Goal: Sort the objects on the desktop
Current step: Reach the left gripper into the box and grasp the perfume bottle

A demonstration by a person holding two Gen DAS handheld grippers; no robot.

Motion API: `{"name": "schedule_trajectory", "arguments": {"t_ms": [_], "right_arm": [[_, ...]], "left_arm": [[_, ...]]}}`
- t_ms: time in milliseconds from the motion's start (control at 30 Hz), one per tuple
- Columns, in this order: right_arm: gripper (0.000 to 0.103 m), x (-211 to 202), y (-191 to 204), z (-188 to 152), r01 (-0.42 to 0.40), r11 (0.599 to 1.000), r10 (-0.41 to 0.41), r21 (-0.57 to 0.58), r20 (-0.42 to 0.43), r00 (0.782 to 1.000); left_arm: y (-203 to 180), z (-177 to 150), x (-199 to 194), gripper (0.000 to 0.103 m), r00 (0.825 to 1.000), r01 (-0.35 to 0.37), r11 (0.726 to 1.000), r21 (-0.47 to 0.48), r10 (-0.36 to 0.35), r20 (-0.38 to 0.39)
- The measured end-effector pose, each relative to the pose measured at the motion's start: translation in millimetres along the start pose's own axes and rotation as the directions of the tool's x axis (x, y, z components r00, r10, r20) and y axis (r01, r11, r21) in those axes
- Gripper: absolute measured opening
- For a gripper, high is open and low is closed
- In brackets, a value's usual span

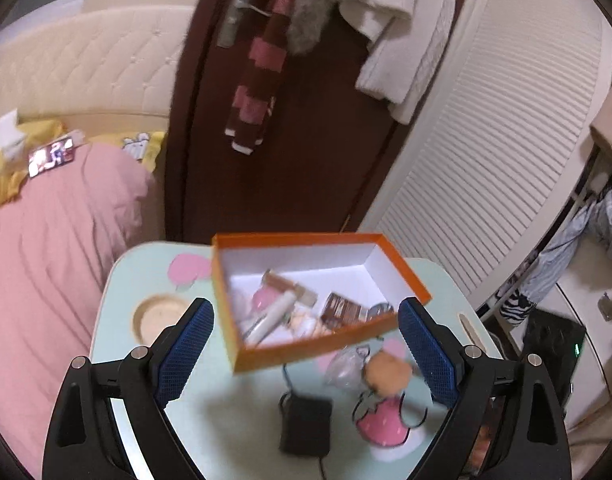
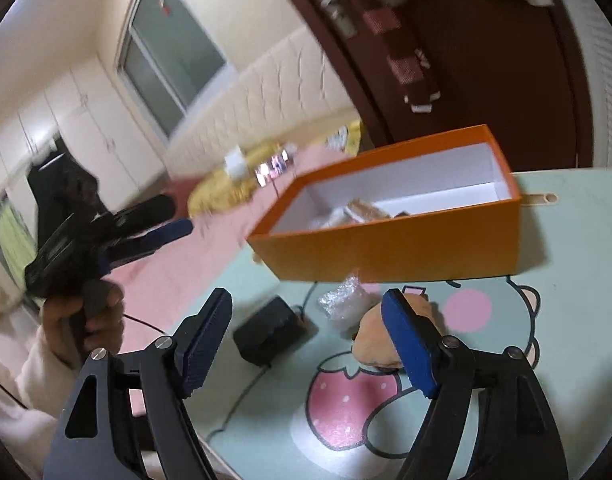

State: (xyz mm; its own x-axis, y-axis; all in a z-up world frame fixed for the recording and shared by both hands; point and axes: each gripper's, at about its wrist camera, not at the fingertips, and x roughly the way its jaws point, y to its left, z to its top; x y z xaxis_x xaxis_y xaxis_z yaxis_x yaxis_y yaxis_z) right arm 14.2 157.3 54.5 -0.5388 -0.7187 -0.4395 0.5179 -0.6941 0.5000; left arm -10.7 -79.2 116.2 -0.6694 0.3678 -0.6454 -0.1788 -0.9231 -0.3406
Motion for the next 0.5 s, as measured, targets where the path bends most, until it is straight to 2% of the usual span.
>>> {"name": "schedule_trajectory", "arguments": {"t_ms": [100,200,300,367,500], "right_arm": [[0.078,-12,-3,3,0.010,1.000,-0.009,-0.003,0.050,0.999],[0.078,-21,-8,6,-0.007,1.000,0.006,0.009,0.064,0.998],[0.078,-21,-15,8,-0.041,0.998,0.037,0.058,0.056,0.998],[0.078,-22,-18,8,-0.058,0.995,0.054,0.082,0.051,0.997],[0.078,-24,-22,8,-0.082,0.990,0.076,0.117,0.054,0.996]], "left_arm": [[-14,28,28,0.091,0.995,-0.012,1.000,0.016,0.013,-0.099],[-21,48,60,0.086,0.979,-0.027,0.999,0.019,0.030,-0.202],[-10,53,108,0.076,0.934,-0.057,0.996,-0.068,0.029,-0.355],[1,54,135,0.076,0.899,-0.086,0.984,-0.158,0.008,-0.439],[14,57,164,0.074,0.863,-0.155,0.965,-0.212,0.028,-0.504]]}}
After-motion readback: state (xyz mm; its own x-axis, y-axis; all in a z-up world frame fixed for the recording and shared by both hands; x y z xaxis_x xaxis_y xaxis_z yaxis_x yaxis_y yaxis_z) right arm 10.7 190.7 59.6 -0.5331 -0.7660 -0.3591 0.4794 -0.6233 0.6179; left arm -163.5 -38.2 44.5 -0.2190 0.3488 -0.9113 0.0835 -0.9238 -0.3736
